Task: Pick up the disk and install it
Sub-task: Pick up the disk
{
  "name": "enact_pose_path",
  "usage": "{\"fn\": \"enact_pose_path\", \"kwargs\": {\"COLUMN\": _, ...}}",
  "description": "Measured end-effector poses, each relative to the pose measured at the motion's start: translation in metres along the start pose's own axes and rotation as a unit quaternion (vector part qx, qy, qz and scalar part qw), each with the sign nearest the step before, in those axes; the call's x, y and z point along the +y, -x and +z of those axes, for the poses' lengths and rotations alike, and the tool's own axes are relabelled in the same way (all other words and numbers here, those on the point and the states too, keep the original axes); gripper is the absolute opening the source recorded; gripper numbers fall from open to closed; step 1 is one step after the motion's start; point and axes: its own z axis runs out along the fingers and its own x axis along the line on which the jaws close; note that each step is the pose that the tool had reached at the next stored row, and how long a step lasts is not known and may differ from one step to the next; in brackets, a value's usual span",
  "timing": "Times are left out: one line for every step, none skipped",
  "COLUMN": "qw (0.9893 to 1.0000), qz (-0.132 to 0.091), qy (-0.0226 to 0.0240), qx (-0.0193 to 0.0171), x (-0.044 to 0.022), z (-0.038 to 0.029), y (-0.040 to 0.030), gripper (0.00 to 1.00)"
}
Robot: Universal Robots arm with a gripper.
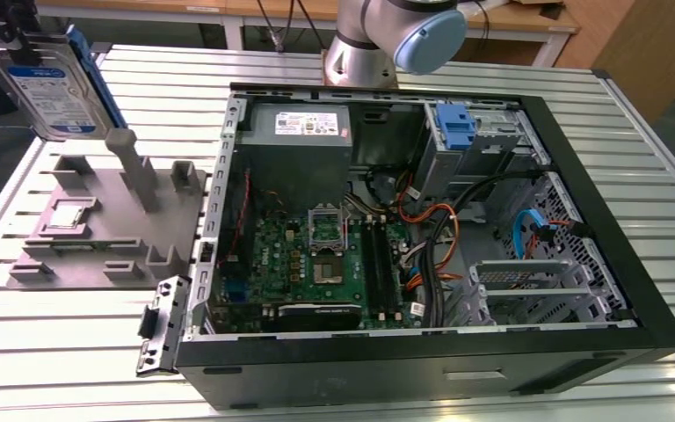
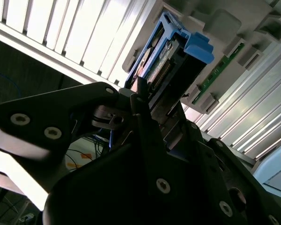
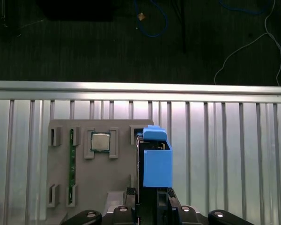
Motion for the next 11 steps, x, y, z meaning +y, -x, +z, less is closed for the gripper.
{"fn": "enact_pose_path", "kwargs": {"qw": 1.0, "qz": 0.0, "qy": 0.0, "qx": 0.0, "x": 0.0, "z": 0.0, "y": 0.0, "gripper": 0.35}}
{"fn": "enact_pose_path", "kwargs": {"qw": 1.0, "qz": 0.0, "qy": 0.0, "qx": 0.0, "x": 0.0, "z": -0.0001, "y": 0.0, "gripper": 0.35}}
{"fn": "enact_pose_path", "kwargs": {"qw": 1.0, "qz": 0.0, "qy": 0.0001, "qx": 0.0001, "x": 0.0001, "z": -0.0006, "y": 0.0, "gripper": 0.35}}
{"fn": "enact_pose_path", "kwargs": {"qw": 1.0, "qz": 0.0, "qy": 0.0002, "qx": 0.0001, "x": 0.0001, "z": -0.0016, "y": 0.0001, "gripper": 0.35}}
{"fn": "enact_pose_path", "kwargs": {"qw": 1.0, "qz": 0.0, "qy": 0.0002, "qx": 0.0001, "x": 0.0001, "z": -0.0029, "y": 0.0002, "gripper": 0.35}}
{"fn": "enact_pose_path", "kwargs": {"qw": 1.0, "qz": 0.0, "qy": 0.0001, "qx": 0.0, "x": 0.0003, "z": -0.0047, "y": 0.0004, "gripper": 0.35}}
{"fn": "enact_pose_path", "kwargs": {"qw": 1.0, "qz": 0.0, "qy": 0.0001, "qx": 0.0, "x": 0.0004, "z": -0.007, "y": 0.0005, "gripper": 0.35}}
{"fn": "enact_pose_path", "kwargs": {"qw": 1.0, "qz": 0.0, "qy": 0.0, "qx": 0.0, "x": 0.0005, "z": -0.0092, "y": 0.0007, "gripper": 0.35}}
{"fn": "enact_pose_path", "kwargs": {"qw": 1.0, "qz": 0.0, "qy": 0.0001, "qx": 0.0, "x": 0.0007, "z": -0.0115, "y": 0.0009, "gripper": 0.35}}
{"fn": "enact_pose_path", "kwargs": {"qw": 1.0, "qz": 0.0, "qy": 0.0, "qx": 0.0, "x": 0.0008, "z": -0.0137, "y": 0.0011, "gripper": 0.35}}
{"fn": "enact_pose_path", "kwargs": {"qw": 1.0, "qz": 0.0, "qy": 0.0, "qx": 0.0, "x": 0.0009, "z": -0.0162, "y": 0.0013, "gripper": 0.35}}
